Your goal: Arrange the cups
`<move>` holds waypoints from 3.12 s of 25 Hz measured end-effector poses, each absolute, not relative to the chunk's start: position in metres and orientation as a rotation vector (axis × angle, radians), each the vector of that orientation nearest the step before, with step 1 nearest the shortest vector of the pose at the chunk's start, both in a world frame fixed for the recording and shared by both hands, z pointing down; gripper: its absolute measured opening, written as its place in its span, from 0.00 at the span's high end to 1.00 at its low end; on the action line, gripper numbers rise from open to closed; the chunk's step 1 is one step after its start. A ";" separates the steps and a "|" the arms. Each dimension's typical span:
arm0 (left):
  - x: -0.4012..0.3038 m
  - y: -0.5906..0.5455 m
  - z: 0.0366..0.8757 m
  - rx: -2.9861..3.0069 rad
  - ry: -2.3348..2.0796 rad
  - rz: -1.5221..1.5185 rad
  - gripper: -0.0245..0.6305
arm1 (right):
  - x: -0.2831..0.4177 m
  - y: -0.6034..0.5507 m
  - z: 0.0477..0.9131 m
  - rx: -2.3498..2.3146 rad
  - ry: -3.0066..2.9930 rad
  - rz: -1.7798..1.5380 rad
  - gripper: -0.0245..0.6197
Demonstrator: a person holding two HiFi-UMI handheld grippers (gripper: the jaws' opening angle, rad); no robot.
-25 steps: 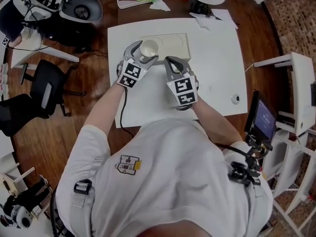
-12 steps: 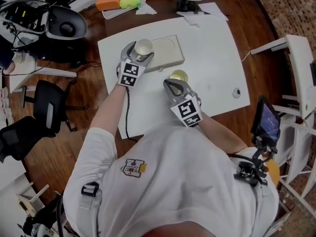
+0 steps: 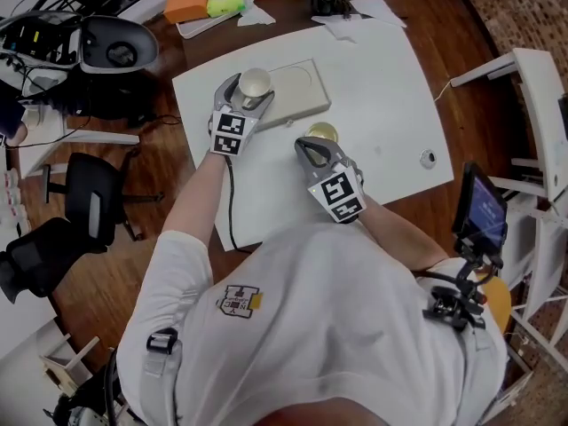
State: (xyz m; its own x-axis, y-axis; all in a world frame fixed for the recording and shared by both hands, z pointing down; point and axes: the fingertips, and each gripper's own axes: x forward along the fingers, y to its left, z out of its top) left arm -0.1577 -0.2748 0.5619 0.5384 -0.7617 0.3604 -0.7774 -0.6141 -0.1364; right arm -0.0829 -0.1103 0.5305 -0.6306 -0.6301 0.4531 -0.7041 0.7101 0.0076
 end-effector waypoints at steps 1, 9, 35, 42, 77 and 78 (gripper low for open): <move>-0.158 -0.275 0.563 2.719 -1.358 0.603 0.38 | -0.083 -0.111 0.531 1.028 -2.490 0.237 0.96; -0.159 -0.268 0.558 2.722 -1.375 0.562 0.38 | -0.081 -0.109 0.534 1.036 -2.492 0.237 0.96; -0.111 -0.048 0.605 2.283 -1.429 0.451 0.78 | 0.016 -0.078 0.553 0.953 -2.504 0.180 0.96; -0.089 -0.014 0.640 2.220 -1.400 0.645 0.96 | 0.041 -0.074 0.574 0.907 -2.466 0.216 0.96; -0.071 -0.008 0.623 2.242 -1.456 0.562 0.96 | 0.044 -0.061 0.576 0.907 -2.483 0.223 0.96; -0.070 -0.008 0.623 2.243 -1.455 0.567 0.96 | 0.045 -0.061 0.577 0.906 -2.484 0.225 0.96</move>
